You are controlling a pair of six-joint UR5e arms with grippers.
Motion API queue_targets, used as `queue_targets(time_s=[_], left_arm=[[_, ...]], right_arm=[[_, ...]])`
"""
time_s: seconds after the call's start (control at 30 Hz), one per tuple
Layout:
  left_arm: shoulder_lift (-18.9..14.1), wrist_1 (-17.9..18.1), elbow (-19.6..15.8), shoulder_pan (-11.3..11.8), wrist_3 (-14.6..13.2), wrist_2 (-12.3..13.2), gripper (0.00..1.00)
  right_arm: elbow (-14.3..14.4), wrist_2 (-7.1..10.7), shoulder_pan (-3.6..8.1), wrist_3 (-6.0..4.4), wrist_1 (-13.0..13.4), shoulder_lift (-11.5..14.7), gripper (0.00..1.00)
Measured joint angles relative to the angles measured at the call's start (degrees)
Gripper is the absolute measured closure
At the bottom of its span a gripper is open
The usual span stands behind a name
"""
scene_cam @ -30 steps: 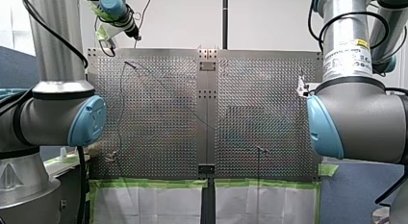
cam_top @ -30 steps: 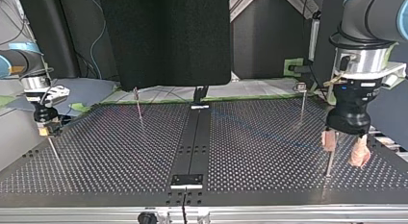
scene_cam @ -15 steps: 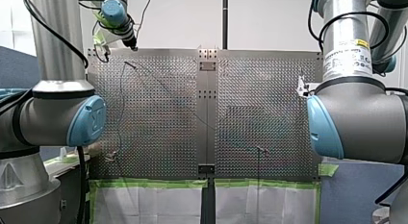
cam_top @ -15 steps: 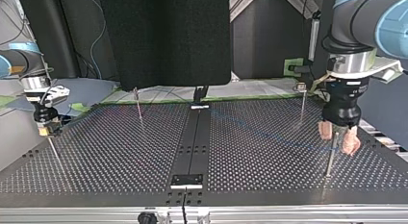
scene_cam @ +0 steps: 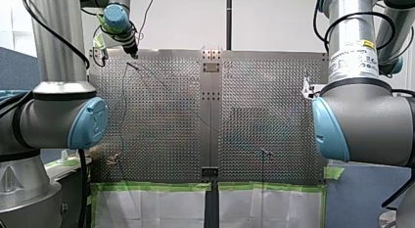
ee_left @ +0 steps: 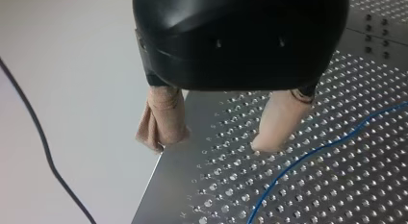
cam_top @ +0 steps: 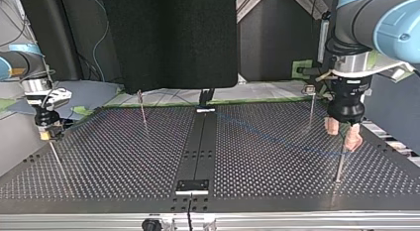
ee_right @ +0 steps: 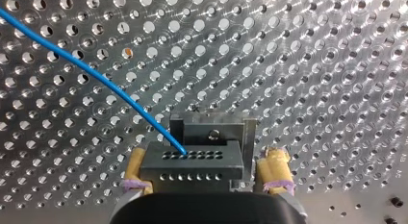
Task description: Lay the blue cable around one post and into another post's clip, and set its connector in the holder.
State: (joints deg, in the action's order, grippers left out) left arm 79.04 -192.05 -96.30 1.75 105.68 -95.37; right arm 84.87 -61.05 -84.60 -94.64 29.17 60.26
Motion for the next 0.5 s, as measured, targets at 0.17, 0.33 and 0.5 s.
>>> queue_targets(time_s=[0.17,0.33,0.5], left_arm=[[0.0,0.0,-0.3,0.0,-2.4,-0.1,0.00],[0.0,0.1,-1.5,0.0,-4.7,-1.4,0.00],[-0.3,0.9,-3.7,0.0,-7.3,-2.4,0.00]], right_arm=[[0.0,0.00,0.00,0.00,0.0,0.0,0.00],[0.0,0.00,0.00,0.00,0.0,0.0,0.00],[0.0,0.00,0.00,0.00,0.0,0.0,0.00]])
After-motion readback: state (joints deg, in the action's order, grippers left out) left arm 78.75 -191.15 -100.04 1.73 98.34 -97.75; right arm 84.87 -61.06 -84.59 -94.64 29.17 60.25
